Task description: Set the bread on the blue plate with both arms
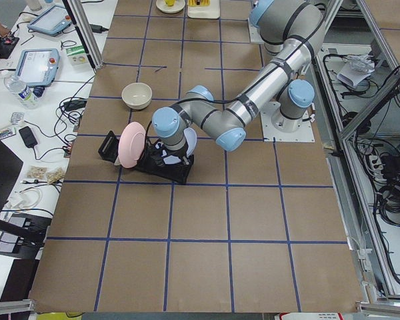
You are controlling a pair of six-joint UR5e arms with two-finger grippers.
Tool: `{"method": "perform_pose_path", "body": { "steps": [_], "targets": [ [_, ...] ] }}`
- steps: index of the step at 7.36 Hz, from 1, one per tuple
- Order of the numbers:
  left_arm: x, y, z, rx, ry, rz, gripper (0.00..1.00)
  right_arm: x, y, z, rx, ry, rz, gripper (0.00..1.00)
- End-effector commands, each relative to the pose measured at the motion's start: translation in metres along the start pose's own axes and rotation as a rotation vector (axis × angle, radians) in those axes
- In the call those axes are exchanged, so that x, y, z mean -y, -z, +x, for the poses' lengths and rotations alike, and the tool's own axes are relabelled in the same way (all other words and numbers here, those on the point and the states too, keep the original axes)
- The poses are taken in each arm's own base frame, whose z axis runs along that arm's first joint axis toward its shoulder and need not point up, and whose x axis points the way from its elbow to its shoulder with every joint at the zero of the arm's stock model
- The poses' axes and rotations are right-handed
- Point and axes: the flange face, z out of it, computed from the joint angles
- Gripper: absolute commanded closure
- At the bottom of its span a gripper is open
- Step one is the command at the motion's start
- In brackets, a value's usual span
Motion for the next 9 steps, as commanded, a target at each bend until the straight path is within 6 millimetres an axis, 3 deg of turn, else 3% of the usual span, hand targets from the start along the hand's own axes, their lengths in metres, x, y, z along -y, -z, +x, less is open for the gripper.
{"method": "perform_pose_path", "body": {
  "steps": [1, 3, 4, 5, 6, 7, 8, 9],
  "targets": [
    [-0.056, 0.010, 0.103, -0.038, -0.133, -0.056, 1.00, 0.010, 0.021, 0.001, 0.015, -0.035, -0.013, 1.00],
    [-0.123, 0.014, 0.209, -0.107, -0.260, -0.020, 1.00, 0.030, 0.042, -0.007, 0.007, -0.035, -0.023, 1.00],
    [-0.151, 0.015, 0.262, -0.127, -0.335, 0.026, 1.00, 0.042, 0.062, -0.015, 0.020, -0.050, -0.041, 1.00],
    [-0.167, -0.004, 0.321, -0.122, -0.424, 0.086, 1.00, 0.051, 0.080, -0.019, 0.036, -0.073, -0.060, 1.00],
    [-0.190, -0.030, 0.375, -0.135, -0.486, 0.161, 1.00, 0.063, 0.092, -0.028, 0.022, -0.063, -0.059, 1.00],
    [-0.204, -0.089, 0.408, -0.156, -0.561, 0.161, 1.00, 0.075, 0.101, -0.043, -0.008, -0.058, -0.056, 1.00],
    [-0.214, -0.140, 0.420, -0.185, -0.595, 0.171, 1.00, 0.088, 0.108, -0.068, -0.025, -0.074, -0.071, 1.00],
    [-0.212, -0.172, 0.422, -0.206, -0.629, 0.209, 1.00, 0.090, 0.106, -0.063, -0.061, -0.064, -0.096, 1.00]
  ]
}}
